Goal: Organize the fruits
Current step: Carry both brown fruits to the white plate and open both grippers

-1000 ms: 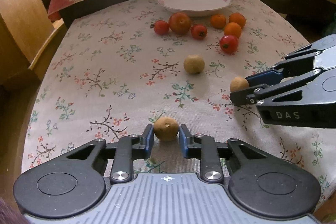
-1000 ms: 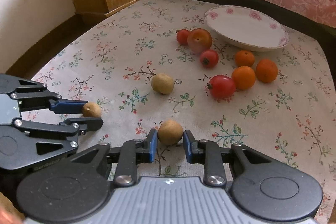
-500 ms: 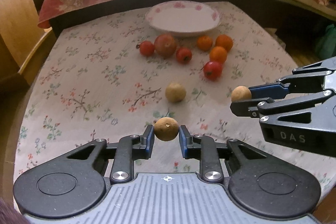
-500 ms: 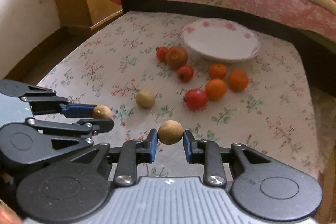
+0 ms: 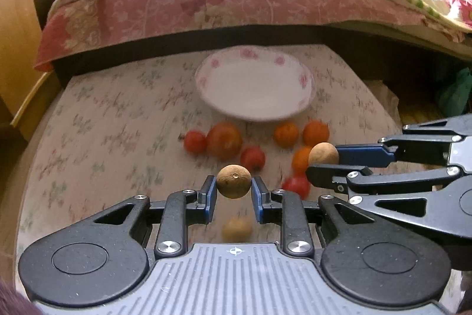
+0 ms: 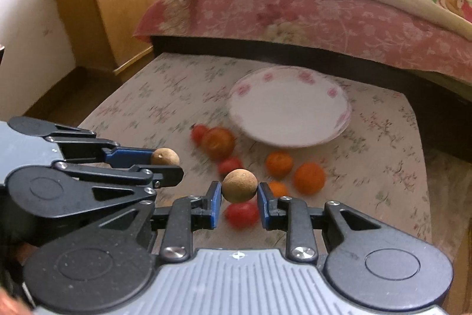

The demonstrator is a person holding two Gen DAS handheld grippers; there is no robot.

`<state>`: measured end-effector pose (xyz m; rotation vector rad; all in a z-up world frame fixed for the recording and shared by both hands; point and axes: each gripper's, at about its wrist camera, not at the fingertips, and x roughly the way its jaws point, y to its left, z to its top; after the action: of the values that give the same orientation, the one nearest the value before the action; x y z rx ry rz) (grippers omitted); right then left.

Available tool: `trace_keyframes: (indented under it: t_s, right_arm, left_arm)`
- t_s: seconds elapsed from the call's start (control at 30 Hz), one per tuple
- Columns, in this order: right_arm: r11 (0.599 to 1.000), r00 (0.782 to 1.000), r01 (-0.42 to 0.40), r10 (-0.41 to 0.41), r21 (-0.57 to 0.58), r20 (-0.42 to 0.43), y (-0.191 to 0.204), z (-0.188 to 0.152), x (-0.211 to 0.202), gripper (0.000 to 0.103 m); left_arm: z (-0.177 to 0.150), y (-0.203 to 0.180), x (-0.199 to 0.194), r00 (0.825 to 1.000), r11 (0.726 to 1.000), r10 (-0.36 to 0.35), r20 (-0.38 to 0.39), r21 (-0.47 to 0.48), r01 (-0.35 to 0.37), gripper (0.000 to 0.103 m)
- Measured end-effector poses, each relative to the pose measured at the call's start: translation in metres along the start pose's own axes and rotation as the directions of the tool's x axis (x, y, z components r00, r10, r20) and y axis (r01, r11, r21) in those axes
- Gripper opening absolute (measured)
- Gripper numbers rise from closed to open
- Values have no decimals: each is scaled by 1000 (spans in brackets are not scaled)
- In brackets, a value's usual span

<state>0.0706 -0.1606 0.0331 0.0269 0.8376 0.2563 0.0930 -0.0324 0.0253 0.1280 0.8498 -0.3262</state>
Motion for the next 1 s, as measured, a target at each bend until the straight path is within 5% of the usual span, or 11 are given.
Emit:
trace_keyframes:
  t_s: [0.47, 1.0]
  right_arm:
    - [999, 999, 42, -42, 22, -6, -46, 43, 58, 28]
    - [998, 999, 48, -47, 30, -24, -62, 51, 89, 29]
  left_arm:
    - [61, -1, 64, 1000, 999, 12, -9, 45, -11, 32]
    - [75, 2, 93, 999, 999, 16, -34, 35, -15, 32]
